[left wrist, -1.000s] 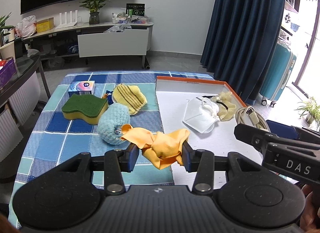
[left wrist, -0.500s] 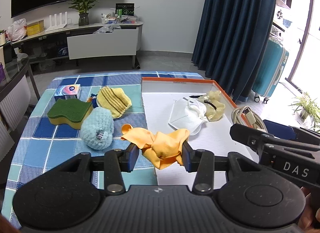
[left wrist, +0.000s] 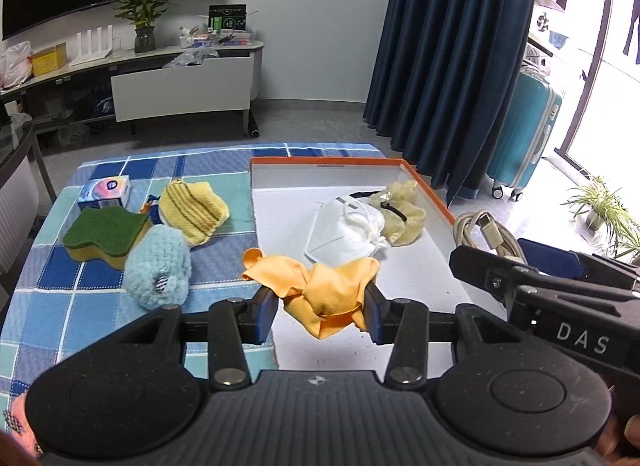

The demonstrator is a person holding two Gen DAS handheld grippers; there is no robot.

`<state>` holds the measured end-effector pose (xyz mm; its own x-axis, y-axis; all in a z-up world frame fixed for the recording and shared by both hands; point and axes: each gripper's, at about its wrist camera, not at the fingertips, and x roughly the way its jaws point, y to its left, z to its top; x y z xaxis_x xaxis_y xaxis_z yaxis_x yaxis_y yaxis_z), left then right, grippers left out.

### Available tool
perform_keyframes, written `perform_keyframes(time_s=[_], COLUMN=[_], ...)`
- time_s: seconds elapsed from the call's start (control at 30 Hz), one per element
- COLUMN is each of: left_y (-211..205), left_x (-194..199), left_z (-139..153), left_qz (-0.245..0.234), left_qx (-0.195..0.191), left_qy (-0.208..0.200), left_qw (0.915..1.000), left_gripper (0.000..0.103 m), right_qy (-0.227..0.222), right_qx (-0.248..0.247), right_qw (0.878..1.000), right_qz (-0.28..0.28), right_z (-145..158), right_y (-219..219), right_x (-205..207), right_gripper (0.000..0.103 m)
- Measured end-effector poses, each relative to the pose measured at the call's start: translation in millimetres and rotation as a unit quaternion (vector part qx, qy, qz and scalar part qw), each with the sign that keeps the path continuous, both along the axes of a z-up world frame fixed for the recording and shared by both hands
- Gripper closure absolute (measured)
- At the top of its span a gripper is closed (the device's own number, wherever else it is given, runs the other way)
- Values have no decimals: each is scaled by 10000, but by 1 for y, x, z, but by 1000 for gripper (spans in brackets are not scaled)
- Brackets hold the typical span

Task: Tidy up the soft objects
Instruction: 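Move the orange cloth over the box with left tool while right tool lowers the cable into it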

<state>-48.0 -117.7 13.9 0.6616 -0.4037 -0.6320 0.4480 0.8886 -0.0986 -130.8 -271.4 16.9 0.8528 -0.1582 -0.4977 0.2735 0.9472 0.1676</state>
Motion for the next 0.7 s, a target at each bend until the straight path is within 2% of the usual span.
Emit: perform_keyframes(time_s=[0.7], left_y=[-25], left_x=[16], left_z=[-1], left_qz=[-204], left_qx=[45], left_qy=[22], left_qw=[9998], left_gripper=[58], right_qy=[27], right_qx=[-39], right_qw=[9999], right_qz=[-106], right_z=[4], right_y=[-26], right_x=[18], right_gripper=[25])
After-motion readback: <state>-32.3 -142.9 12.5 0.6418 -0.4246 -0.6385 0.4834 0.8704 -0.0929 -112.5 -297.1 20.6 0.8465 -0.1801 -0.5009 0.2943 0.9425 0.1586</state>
